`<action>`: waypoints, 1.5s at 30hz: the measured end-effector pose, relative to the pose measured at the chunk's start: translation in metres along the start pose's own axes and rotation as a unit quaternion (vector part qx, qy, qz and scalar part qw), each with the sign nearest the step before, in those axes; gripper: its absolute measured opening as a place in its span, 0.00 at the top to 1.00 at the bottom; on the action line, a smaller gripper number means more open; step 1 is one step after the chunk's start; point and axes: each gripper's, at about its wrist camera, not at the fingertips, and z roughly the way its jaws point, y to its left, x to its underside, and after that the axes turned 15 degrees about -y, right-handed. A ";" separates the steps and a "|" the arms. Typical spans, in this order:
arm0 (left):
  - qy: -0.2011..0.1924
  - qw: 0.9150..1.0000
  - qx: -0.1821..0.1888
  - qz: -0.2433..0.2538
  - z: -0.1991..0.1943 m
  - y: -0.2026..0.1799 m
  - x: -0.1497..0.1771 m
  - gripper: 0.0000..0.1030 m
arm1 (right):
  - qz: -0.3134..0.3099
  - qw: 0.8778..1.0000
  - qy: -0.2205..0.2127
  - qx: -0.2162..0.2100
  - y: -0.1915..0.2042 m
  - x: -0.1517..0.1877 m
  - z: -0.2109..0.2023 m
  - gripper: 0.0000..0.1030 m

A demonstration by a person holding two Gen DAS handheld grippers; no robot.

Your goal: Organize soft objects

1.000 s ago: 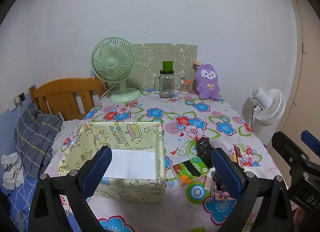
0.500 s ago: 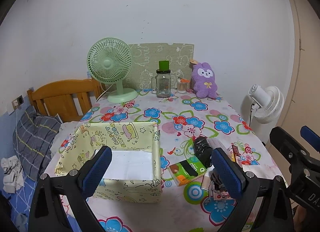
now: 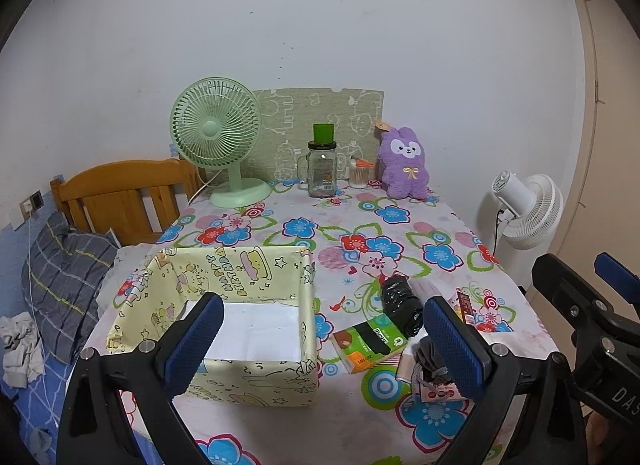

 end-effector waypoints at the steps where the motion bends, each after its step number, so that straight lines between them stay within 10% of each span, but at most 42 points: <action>1: -0.001 1.000 0.000 0.000 0.000 0.000 0.000 0.03 | 0.000 1.000 0.000 0.000 0.000 0.000 0.000 0.00; 45: 0.018 1.000 -0.004 0.003 0.013 -0.006 0.008 0.05 | -0.016 1.000 0.012 0.001 -0.001 0.005 0.008 0.04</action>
